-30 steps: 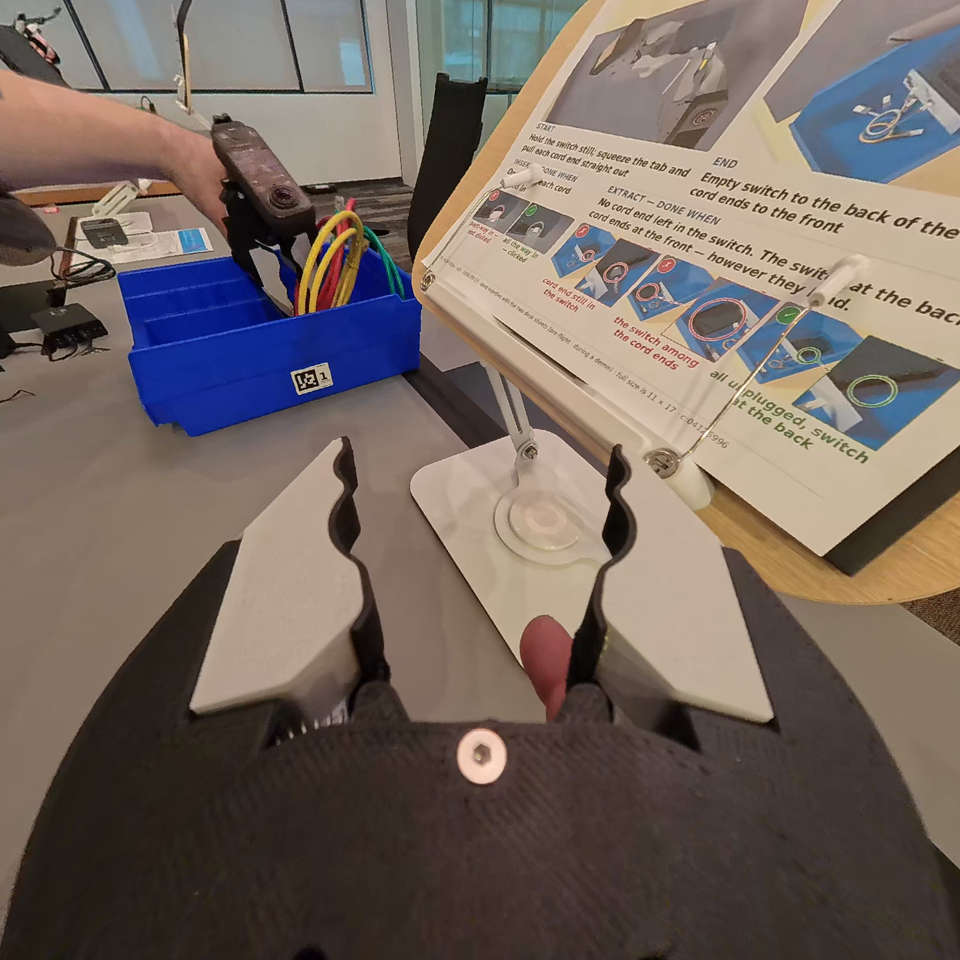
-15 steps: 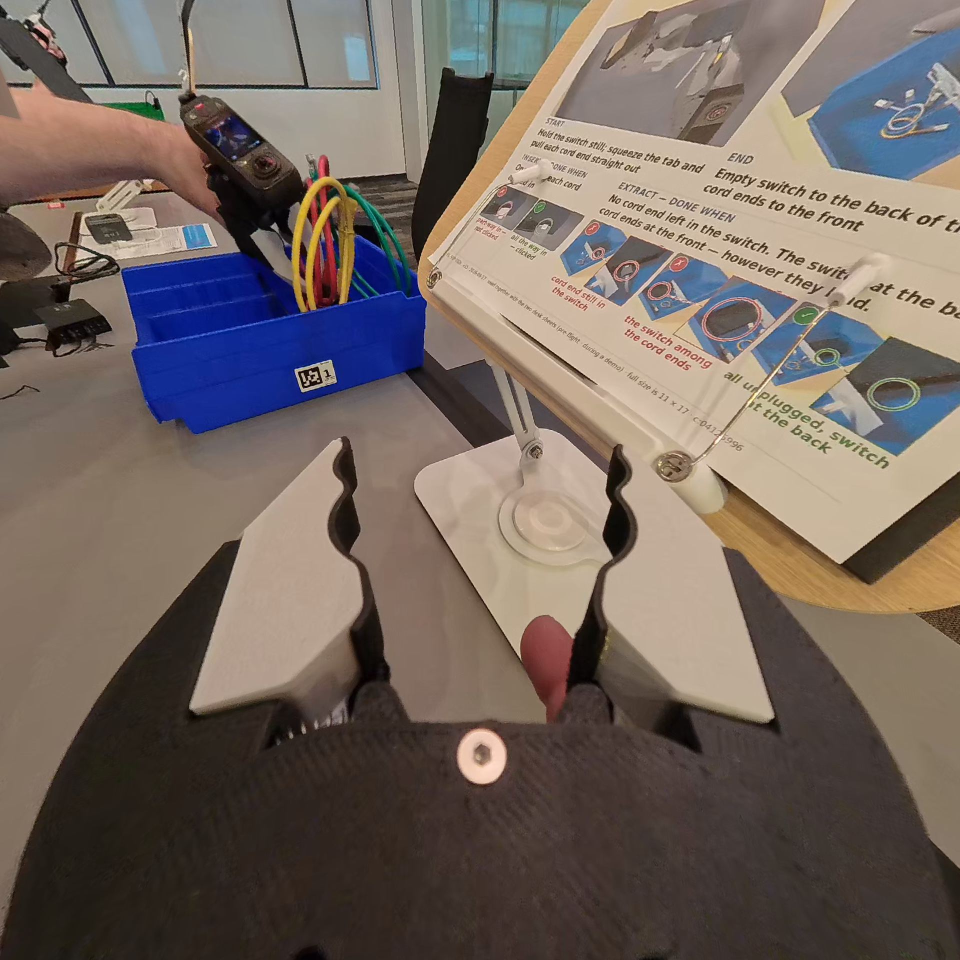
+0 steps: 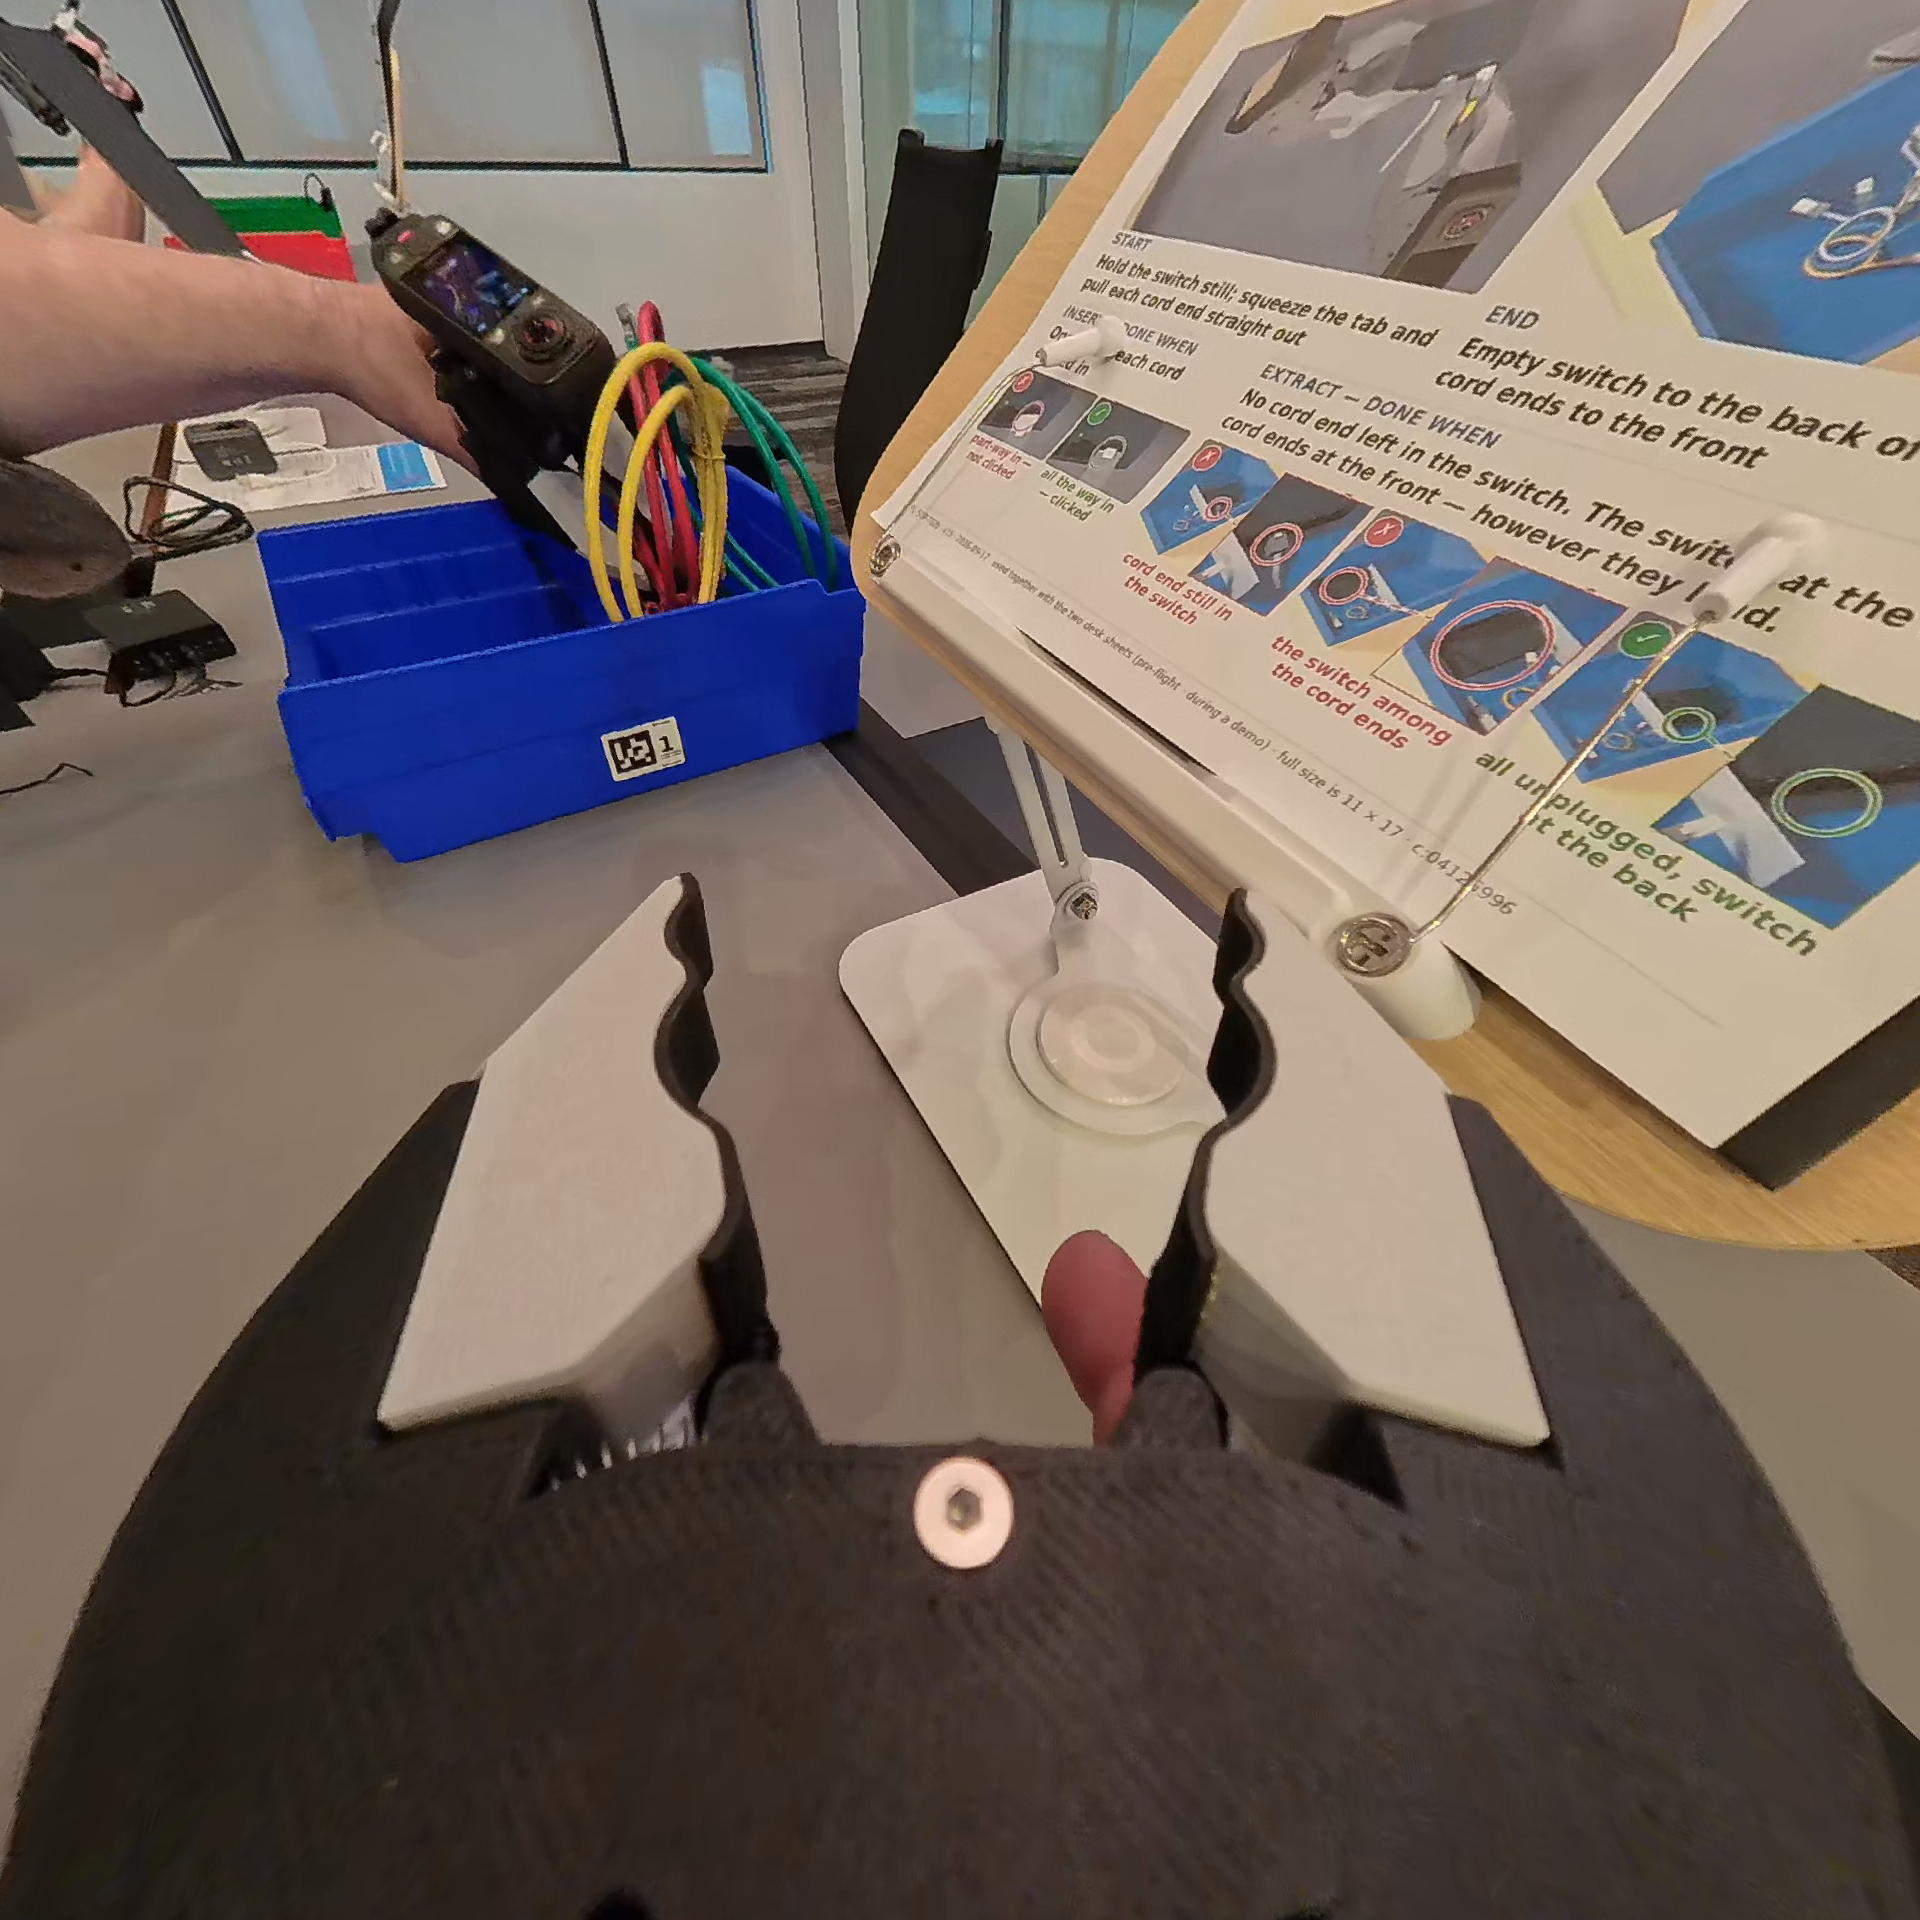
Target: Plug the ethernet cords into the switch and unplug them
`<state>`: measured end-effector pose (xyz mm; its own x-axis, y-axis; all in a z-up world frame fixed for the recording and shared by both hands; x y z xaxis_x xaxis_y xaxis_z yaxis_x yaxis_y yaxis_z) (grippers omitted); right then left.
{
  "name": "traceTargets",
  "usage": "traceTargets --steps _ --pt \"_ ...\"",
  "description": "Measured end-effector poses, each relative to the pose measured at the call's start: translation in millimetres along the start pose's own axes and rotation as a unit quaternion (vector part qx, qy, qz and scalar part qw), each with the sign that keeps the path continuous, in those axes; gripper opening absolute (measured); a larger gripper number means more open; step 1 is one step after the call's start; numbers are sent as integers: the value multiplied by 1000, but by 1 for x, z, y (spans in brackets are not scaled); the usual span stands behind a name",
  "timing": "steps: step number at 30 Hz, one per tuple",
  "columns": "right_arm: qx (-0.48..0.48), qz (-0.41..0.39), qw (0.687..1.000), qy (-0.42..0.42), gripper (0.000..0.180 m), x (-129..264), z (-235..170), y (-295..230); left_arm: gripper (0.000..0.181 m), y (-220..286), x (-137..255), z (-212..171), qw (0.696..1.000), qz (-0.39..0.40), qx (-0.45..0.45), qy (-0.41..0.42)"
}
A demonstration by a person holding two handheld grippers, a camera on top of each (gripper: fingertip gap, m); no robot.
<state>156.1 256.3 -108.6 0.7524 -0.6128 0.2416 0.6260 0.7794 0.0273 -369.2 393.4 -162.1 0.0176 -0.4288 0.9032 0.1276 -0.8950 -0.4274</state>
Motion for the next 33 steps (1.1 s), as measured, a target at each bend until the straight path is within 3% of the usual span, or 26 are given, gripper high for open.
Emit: traceTargets --steps 16,33 --pt "9 14 1000 3 97 -4 5 -9 17 3 36 -3 997 47 30 44" --pt "65 53 996 6 97 -16 25 -46 17 33 125 14 985 105 56 128"
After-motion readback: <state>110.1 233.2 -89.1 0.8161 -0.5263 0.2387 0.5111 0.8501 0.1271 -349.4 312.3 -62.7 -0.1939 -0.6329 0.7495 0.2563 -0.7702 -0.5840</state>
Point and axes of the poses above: each gripper's, where its closed fingertips meet, x back along the fingers, z out of its top, y = z × x across the jaws, the point moved 10 cm from there along x, back along the fingers, and after that the axes turned 1 degree about -y, right-handed, at the moved point
